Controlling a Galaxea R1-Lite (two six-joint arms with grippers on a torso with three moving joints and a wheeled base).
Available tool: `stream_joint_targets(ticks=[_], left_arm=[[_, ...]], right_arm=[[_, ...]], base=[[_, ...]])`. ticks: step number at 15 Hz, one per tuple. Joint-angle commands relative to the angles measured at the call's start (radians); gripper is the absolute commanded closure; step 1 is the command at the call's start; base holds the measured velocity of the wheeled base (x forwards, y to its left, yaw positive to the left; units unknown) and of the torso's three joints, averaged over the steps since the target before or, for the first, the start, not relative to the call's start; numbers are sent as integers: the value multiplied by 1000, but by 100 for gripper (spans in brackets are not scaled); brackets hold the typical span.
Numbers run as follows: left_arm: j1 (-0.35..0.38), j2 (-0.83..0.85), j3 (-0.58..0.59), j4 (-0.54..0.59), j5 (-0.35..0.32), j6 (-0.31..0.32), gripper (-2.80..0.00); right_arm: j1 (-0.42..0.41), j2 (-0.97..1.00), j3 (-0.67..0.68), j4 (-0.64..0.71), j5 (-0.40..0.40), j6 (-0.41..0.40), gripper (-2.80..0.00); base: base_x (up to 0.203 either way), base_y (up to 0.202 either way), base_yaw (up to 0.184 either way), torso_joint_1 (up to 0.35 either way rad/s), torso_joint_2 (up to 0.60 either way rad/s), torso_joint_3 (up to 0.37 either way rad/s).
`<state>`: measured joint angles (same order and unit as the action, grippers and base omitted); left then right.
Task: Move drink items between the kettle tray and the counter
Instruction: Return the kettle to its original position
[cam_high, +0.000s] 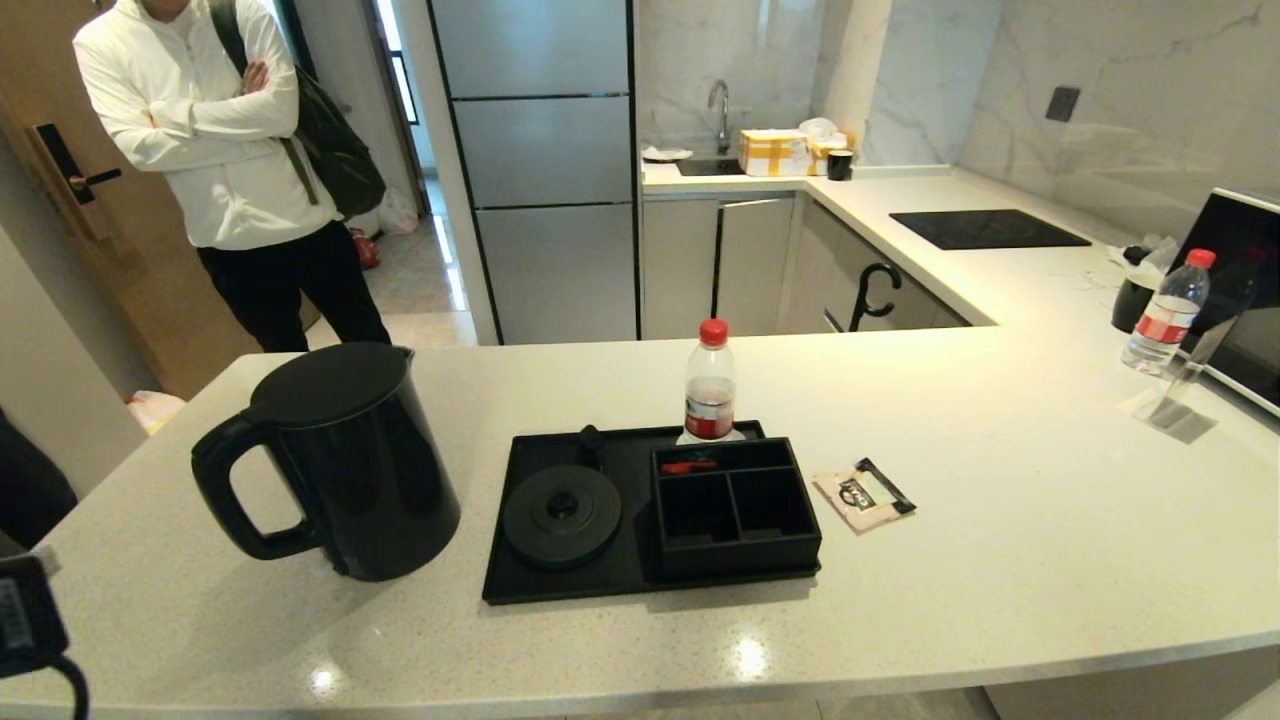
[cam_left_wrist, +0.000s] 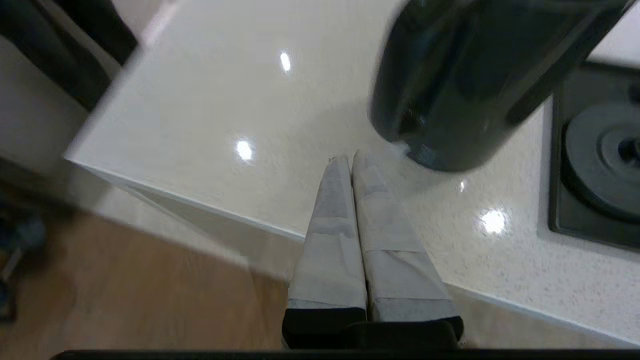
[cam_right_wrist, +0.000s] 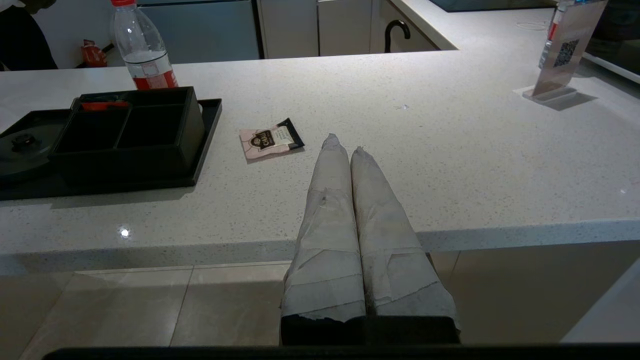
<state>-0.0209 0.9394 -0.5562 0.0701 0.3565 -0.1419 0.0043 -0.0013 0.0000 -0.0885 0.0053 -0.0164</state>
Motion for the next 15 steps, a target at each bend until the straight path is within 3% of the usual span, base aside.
stream_joint_targets(ticks=[1,5,7,9,10,15], left_arm=[[-48,154,-4,-12,9,-28,0],[-154,350,10,-185,44,-93,0],[-172,453,35,-276,144,-110,0],[-197,548,52,-399,349,-126,0],[-220,563,51,-427,403,-133,0],[-232,600,13,-437,511,-167,0]], right_arm=[[0,1,31,-2,1,0,0],[0,1,31,-2,1,0,0],[0,1,31,-1,1,0,0],[0,1,31,0,1,0,0],[0,1,31,-2,1,0,0],[0,1,31,-2,1,0,0]], base=[[0,0,0,0,0,0],[0,0,0,0,0,0],[0,0,0,0,0,0],[0,0,0,0,0,0],[0,0,0,0,0,0],[0,0,0,0,0,0]])
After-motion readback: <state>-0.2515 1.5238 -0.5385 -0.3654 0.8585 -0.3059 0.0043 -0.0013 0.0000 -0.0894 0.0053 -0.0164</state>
